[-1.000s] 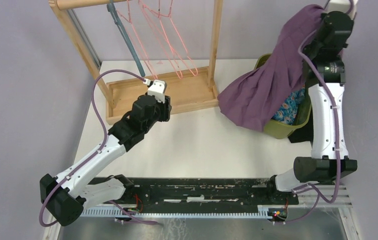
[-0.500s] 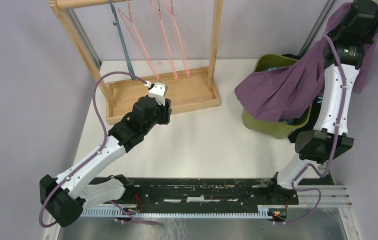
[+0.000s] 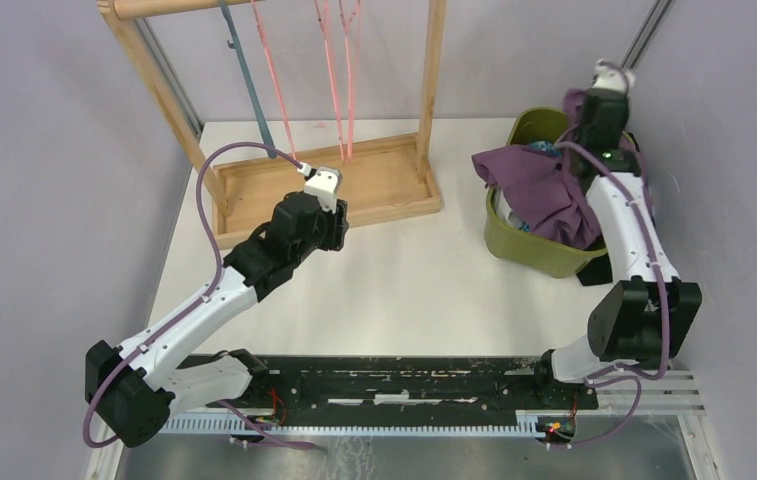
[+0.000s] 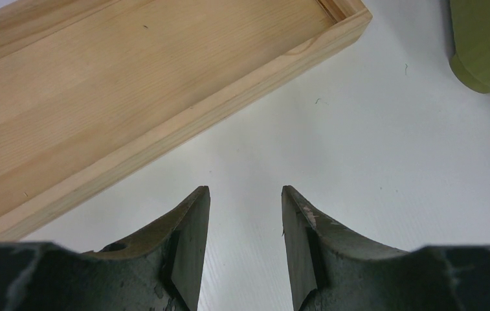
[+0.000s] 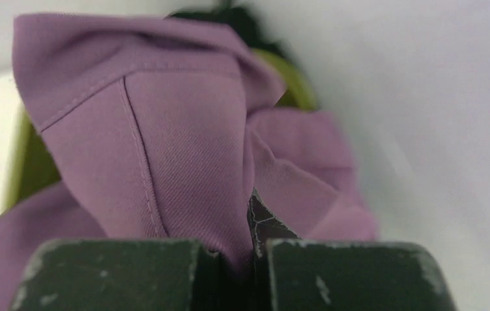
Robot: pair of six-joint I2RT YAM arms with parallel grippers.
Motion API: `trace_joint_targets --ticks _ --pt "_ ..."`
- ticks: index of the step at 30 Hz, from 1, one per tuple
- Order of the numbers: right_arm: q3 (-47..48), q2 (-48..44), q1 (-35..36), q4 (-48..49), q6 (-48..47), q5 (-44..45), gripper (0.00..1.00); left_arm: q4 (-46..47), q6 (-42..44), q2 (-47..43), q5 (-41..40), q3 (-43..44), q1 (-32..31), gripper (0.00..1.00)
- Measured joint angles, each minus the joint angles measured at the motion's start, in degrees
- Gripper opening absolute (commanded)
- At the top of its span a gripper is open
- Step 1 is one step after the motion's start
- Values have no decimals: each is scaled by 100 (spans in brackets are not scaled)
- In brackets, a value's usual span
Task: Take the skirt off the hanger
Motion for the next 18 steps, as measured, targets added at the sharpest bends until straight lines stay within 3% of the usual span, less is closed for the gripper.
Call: trace_joint_targets --ticks 7,18 --pt "-1694 -133 1032 225 931 -981 1 0 0 0 122 0 0 52" --pt "-3180 184 1019 1552 2876 -1836 4 -2 0 0 118 -142 0 55"
